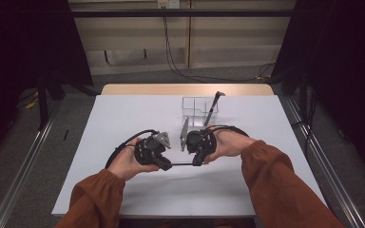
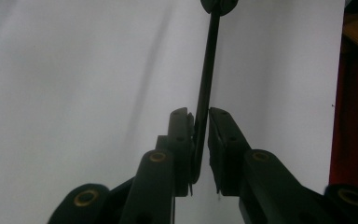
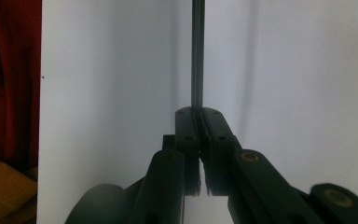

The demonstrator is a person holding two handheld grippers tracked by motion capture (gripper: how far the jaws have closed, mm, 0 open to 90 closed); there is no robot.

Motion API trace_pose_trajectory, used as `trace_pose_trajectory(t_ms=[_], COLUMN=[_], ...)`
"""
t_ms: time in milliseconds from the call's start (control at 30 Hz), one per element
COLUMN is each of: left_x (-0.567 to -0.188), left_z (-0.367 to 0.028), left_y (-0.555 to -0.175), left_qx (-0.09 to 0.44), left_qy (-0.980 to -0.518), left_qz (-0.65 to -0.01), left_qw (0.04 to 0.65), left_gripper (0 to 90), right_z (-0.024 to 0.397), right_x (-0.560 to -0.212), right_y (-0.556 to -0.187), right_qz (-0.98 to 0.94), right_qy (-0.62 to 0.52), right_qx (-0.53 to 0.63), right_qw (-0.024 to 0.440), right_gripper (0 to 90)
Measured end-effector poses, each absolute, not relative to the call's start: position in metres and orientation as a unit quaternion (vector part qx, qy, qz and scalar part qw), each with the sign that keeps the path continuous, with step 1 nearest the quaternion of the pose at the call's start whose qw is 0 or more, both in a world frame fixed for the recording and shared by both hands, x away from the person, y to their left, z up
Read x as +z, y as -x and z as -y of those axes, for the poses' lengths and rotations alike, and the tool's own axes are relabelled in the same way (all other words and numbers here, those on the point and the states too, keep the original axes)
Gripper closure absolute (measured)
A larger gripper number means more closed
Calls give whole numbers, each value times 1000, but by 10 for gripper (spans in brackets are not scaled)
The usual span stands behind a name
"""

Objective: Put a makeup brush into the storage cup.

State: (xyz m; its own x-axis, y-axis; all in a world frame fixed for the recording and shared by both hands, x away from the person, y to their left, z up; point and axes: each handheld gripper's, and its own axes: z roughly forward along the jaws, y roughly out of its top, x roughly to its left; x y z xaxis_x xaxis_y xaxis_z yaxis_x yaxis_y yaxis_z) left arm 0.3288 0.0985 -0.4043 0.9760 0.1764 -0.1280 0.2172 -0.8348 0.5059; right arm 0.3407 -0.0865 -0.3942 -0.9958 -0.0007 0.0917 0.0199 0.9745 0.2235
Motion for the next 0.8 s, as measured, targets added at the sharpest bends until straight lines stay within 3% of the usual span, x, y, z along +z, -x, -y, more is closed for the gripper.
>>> trace_pose_trajectory(t_ms=[633,800], left_x=[-413,-415], left_z=[-97,-100], left_y=[-329,-329], left_qx=[-65,-65], left_qy=[-957,-955], left_qz=[-103,-108], left_qw=[264,267], left_gripper=[857,858], right_z=[92,96], right_x=[-404,-404], right_y=[-343,-346], right_qz=[991,988], right_qy=[10,28], right_qx=[-129,-150], right_qw=[34,25], right_gripper=[822,709])
